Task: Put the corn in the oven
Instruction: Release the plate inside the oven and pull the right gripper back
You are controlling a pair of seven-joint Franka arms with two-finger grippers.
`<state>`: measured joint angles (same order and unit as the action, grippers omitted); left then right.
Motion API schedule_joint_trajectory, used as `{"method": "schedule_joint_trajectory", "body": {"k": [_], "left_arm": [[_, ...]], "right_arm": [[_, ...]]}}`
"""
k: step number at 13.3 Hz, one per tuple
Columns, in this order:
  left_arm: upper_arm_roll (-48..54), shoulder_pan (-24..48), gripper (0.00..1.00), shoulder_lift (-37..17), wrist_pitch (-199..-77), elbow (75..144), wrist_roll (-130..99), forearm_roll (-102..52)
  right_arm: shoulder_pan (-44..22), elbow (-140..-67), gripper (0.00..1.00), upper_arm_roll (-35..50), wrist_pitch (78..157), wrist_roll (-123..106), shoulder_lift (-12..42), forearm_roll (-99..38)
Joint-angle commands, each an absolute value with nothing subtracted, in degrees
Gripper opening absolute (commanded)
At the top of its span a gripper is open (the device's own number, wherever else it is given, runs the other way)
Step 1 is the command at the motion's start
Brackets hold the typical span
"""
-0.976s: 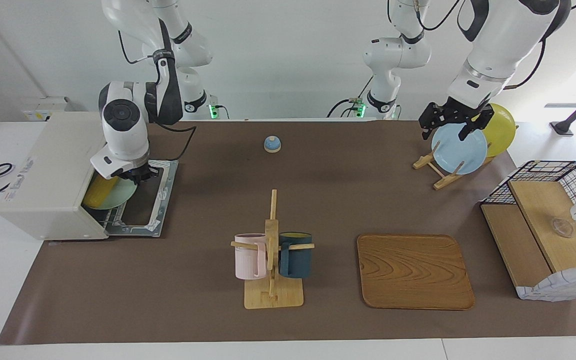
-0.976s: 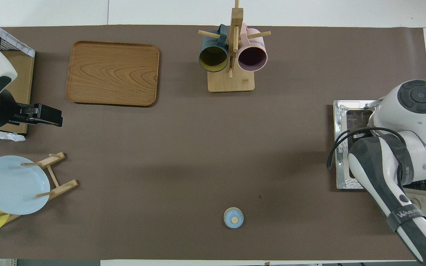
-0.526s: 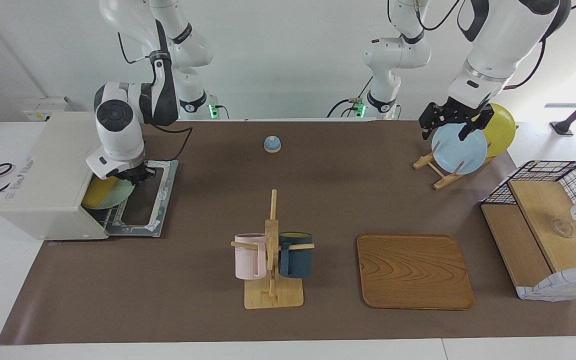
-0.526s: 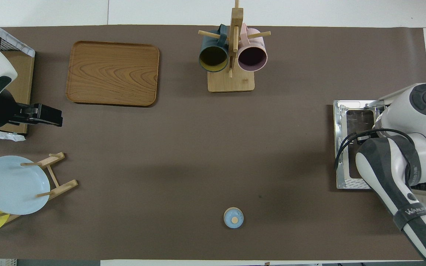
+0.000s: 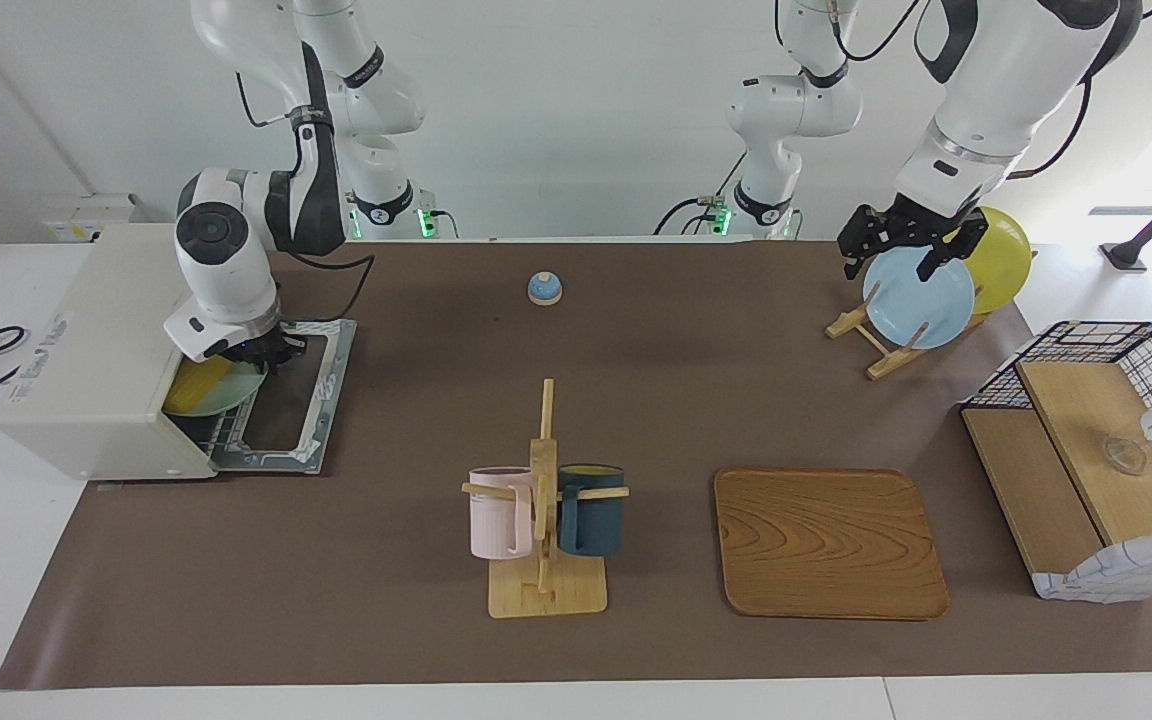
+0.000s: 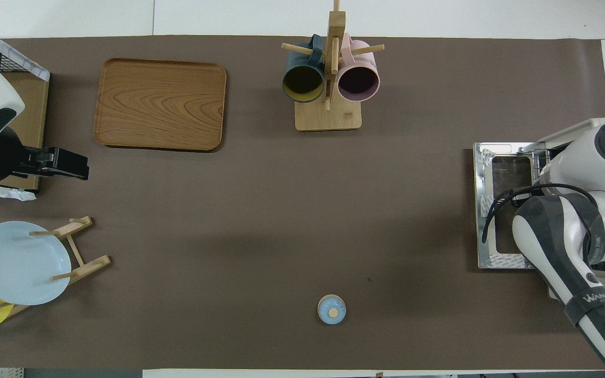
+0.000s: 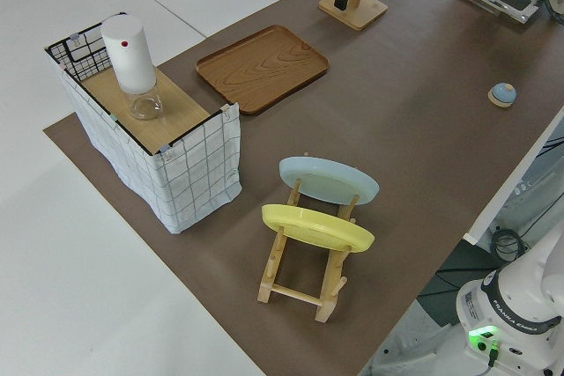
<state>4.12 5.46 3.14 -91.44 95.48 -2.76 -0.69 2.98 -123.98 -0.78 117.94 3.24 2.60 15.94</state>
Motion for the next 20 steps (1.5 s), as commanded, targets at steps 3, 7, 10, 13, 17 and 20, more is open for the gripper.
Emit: {"method": "schedule_joint_trajectory", "body": {"k": [3,7,10,13,17,20], "left_arm": [[4.57,4.92,1.00,3.43,-91.41,95.62,-2.29,0.26],[4.57,4.92,1.00,3.43,-91.49,95.62,-2.29,0.26],[4.48,4.83,1.00,3.43,-91.50,95.62,-2.29,0.26],[4.48,4.83,1.00,3.43,-91.32,95.62,-2.29,0.26],[4.48,4.83,1.00,3.51,-91.32,95.62,-2.29,0.26],[4.48,4.83,1.00,3.52,-91.32,95.62,-2.29,0.26]], "right_arm": [[2.99,-122.96,0.20,-0.26,117.69,1.58,1.84,12.57],[2.99,-122.00,0.20,0.26,116.11,1.67,1.32,12.48],[1.94,-120.06,0.20,0.79,113.74,1.93,1.76,12.39],[-4.19,-119.62,0.07,0.88,113.73,9.46,1.85,10.37],[-11.67,-123.03,0.00,0.88,117.14,19.84,1.50,10.37],[-12.30,-129.09,0.00,0.79,121.19,22.41,-0.08,10.90]]}}
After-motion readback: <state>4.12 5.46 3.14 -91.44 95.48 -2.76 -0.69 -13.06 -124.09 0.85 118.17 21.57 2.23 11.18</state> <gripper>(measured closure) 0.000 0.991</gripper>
